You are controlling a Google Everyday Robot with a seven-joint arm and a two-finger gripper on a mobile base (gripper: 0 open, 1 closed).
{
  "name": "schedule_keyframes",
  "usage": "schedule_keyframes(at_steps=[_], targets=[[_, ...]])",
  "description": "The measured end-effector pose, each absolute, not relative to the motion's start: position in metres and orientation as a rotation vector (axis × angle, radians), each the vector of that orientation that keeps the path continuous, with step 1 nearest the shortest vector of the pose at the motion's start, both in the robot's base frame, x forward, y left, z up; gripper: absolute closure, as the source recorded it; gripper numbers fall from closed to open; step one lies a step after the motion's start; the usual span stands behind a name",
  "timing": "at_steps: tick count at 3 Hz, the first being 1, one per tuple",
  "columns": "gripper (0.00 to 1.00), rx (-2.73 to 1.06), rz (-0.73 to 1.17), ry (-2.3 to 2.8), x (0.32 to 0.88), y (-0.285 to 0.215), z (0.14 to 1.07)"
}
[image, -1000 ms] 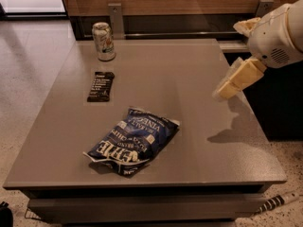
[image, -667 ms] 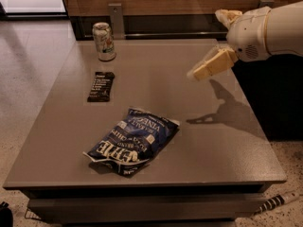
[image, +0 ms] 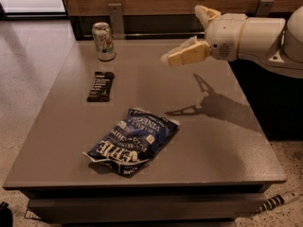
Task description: Knock 7up can over
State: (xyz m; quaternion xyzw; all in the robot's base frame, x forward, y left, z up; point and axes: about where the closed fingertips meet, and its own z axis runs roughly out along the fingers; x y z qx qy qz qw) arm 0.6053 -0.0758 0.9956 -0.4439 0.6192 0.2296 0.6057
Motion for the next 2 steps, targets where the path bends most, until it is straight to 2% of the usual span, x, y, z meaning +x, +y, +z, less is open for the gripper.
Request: schedule_keyframes(at_steps=[2], targets=[[0.00,-1.023,0.553,1.428,0.630,-0.057,0.990]])
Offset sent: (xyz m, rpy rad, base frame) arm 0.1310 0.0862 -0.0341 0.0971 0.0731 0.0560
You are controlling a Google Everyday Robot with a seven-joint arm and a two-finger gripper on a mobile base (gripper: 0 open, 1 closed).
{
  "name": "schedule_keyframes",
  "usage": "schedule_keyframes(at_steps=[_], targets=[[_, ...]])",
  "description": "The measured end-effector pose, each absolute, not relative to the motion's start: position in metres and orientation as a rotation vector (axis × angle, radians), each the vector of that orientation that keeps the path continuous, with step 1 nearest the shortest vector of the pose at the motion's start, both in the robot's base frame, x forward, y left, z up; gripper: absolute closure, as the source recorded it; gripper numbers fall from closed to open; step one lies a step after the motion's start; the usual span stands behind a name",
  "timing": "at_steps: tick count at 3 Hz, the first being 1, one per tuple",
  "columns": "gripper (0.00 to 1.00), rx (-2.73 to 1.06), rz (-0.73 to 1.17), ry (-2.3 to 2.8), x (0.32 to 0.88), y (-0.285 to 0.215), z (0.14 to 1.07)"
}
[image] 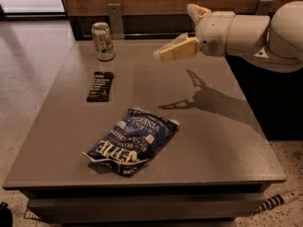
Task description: Knock 7up can over
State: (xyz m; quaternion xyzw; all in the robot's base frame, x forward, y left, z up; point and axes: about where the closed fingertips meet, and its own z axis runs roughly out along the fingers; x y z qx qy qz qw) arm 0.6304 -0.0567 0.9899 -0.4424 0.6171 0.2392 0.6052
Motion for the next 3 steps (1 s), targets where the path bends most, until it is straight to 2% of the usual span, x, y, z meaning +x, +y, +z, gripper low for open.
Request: schedule_keyframes(at_steps=[3], targets=[[0.00,-0.923,0.709,1.494,0.757,0.061,0.933]])
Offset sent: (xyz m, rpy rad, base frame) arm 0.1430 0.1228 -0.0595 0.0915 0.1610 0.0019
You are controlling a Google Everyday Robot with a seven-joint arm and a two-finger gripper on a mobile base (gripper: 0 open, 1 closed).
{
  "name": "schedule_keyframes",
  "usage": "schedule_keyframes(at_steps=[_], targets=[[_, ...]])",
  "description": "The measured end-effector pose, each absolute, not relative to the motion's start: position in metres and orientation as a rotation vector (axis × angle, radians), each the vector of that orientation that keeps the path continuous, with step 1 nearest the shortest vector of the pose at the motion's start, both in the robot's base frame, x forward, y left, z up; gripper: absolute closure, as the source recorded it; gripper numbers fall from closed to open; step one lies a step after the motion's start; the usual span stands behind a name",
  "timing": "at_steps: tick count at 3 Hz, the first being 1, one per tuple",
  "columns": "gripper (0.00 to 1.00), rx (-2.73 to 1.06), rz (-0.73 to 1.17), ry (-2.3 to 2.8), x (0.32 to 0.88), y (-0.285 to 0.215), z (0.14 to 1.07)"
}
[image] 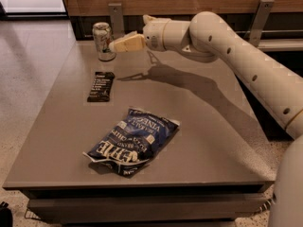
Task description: Knock 7up can over
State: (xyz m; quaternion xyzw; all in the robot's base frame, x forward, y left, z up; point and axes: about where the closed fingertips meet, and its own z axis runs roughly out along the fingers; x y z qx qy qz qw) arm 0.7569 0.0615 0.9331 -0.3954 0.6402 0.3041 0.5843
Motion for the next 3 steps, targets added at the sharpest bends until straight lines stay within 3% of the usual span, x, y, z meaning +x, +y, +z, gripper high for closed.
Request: schedule_keyframes(at_steps=[2,3], targets=[[0.00,-0.867,0.789,1.466,0.801,0.129,0.897],[0.00,-0.864,0.792,1.455,0.801,0.137,0.898]])
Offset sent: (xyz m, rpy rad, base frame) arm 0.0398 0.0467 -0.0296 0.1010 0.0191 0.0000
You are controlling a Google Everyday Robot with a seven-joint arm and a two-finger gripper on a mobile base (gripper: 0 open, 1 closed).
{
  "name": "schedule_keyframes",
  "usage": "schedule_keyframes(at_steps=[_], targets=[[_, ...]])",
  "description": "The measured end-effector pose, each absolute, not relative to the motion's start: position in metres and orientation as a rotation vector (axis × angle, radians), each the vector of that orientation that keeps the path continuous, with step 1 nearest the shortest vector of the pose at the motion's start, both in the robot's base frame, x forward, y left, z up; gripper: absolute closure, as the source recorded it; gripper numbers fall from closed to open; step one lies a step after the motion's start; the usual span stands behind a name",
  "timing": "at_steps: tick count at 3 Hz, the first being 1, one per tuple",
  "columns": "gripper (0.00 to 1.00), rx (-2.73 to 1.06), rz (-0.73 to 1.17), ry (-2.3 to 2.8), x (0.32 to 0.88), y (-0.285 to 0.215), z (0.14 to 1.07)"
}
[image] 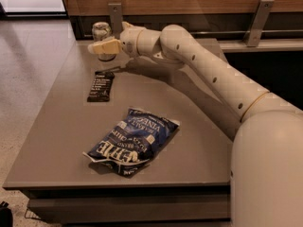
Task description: Knock 7up can over
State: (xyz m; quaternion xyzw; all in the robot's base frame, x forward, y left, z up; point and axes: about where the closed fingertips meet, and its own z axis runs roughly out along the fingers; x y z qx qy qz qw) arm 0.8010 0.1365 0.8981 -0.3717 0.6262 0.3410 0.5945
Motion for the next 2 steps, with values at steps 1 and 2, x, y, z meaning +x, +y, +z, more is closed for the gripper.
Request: schedule_keyframes(at_steps=[1,2], targets=[[0.00,-0.858,0.804,1.441,0.8020,0.1447,0.8987],[0.00,-0.855,0.810,1.440,0.8028,0.1480,0.8967]])
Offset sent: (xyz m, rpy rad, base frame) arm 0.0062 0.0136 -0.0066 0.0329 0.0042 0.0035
